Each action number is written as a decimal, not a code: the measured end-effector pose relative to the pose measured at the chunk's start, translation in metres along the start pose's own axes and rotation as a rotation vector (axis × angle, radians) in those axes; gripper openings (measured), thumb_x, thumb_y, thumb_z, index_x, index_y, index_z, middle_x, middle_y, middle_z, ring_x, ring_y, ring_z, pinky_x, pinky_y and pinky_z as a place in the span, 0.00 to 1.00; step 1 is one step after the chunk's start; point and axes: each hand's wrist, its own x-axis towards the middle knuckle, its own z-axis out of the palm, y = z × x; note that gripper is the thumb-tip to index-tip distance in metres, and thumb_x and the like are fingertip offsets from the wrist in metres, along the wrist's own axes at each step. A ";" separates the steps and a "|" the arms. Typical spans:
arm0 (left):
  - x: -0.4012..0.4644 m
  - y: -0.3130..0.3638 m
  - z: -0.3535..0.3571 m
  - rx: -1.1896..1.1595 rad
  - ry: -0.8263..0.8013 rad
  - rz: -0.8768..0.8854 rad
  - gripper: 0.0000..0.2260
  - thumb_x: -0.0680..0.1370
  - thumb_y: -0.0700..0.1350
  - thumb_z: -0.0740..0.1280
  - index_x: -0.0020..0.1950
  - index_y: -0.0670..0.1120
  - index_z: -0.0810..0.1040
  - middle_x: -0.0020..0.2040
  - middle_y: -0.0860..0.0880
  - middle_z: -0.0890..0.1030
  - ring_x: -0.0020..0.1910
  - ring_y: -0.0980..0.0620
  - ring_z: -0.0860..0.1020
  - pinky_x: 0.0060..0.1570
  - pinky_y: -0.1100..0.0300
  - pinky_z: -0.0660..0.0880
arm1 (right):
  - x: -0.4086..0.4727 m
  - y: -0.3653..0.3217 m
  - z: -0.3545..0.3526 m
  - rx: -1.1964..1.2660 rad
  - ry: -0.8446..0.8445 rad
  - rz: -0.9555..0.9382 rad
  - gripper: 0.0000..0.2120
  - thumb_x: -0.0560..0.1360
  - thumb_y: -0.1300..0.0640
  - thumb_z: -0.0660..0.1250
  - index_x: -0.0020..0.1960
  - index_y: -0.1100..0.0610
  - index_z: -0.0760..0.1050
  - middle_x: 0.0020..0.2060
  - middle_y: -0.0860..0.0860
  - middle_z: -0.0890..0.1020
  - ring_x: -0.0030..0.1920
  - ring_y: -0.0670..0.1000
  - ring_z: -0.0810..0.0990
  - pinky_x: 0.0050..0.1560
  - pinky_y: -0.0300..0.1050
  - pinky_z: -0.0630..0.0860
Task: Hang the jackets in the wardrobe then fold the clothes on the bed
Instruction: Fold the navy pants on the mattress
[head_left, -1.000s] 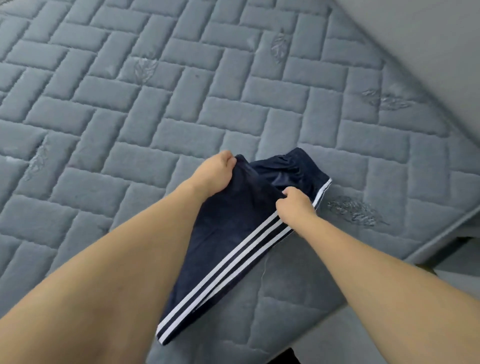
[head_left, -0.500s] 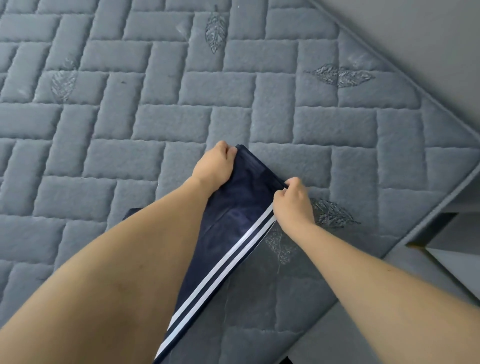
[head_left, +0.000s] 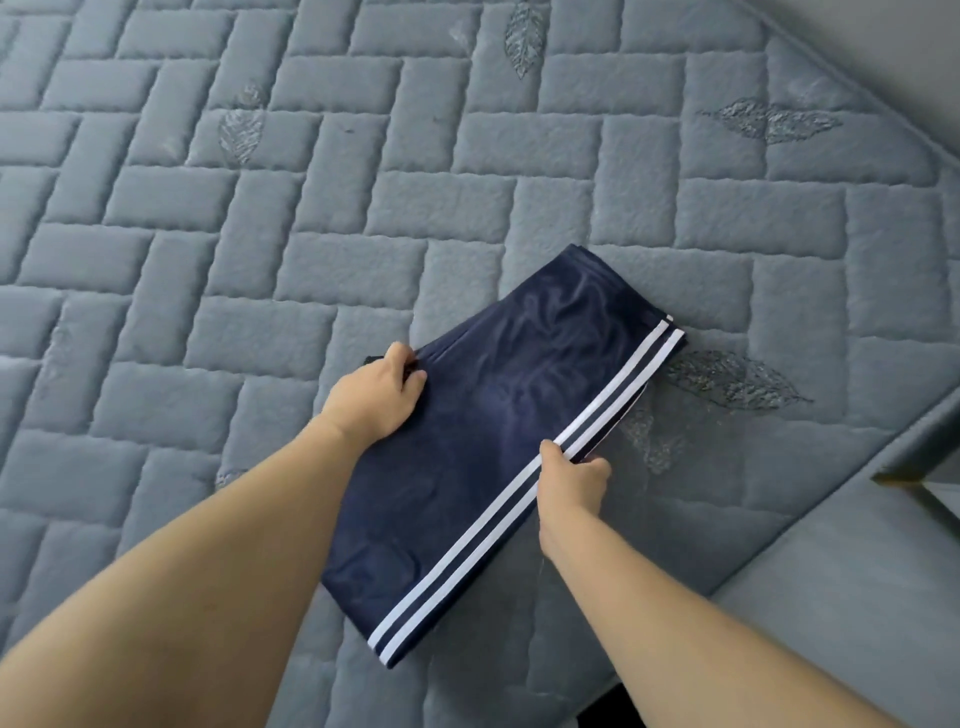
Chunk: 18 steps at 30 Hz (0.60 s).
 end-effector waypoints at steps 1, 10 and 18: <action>-0.010 -0.014 0.002 0.010 0.014 -0.007 0.12 0.82 0.54 0.55 0.61 0.49 0.67 0.54 0.47 0.81 0.52 0.42 0.77 0.47 0.52 0.68 | -0.008 0.010 0.005 0.011 -0.002 0.018 0.23 0.74 0.54 0.67 0.65 0.59 0.64 0.57 0.55 0.76 0.47 0.56 0.76 0.47 0.50 0.70; -0.087 -0.100 0.029 0.035 0.149 -0.160 0.15 0.79 0.48 0.59 0.66 0.49 0.69 0.63 0.44 0.74 0.62 0.39 0.68 0.61 0.45 0.64 | -0.074 0.124 0.043 -0.012 0.001 0.071 0.19 0.77 0.52 0.63 0.64 0.60 0.68 0.44 0.50 0.75 0.38 0.51 0.73 0.45 0.49 0.69; -0.124 -0.143 0.037 -0.256 0.054 -0.421 0.11 0.77 0.54 0.61 0.57 0.51 0.68 0.66 0.43 0.62 0.67 0.40 0.59 0.64 0.45 0.63 | -0.132 0.188 0.085 0.155 -0.065 0.216 0.09 0.79 0.55 0.61 0.56 0.59 0.69 0.42 0.54 0.77 0.31 0.53 0.76 0.35 0.48 0.78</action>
